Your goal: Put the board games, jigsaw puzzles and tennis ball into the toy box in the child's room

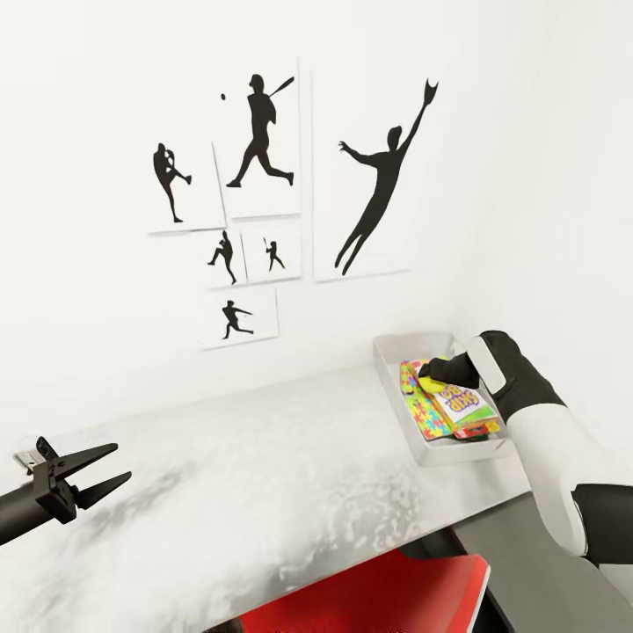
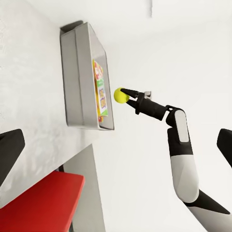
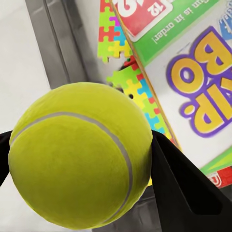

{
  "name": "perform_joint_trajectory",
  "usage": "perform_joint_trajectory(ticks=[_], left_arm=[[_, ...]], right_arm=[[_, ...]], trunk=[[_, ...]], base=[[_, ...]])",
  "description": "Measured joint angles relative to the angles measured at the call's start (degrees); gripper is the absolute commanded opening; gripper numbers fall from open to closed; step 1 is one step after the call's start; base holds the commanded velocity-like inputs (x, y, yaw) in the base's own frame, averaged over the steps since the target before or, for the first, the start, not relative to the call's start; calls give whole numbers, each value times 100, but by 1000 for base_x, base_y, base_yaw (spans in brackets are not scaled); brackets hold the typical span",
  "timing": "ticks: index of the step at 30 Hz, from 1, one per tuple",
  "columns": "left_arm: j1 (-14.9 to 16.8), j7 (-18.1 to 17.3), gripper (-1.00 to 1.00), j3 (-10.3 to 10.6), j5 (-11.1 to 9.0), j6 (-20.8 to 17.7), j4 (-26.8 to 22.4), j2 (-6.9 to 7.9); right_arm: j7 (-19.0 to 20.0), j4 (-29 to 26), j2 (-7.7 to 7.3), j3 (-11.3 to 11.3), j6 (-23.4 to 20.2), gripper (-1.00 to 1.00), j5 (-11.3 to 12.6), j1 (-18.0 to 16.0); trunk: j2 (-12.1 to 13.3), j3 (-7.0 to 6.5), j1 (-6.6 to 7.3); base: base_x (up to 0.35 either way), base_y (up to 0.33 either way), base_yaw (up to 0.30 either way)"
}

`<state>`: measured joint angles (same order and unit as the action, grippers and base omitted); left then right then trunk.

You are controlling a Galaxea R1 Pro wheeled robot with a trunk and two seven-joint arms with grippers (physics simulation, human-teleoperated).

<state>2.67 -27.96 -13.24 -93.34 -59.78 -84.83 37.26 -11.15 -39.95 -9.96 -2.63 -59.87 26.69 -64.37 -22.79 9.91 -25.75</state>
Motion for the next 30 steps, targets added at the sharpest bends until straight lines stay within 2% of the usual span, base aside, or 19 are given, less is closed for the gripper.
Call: perform_joint_trajectory(ticks=[30], left_arm=[[0,0,100,0,0,0,0,9]], right_arm=[[10,-9,-9,0,0,-100,-9,2]], trunk=[[0,283,0]], base=[[0,0,0]])
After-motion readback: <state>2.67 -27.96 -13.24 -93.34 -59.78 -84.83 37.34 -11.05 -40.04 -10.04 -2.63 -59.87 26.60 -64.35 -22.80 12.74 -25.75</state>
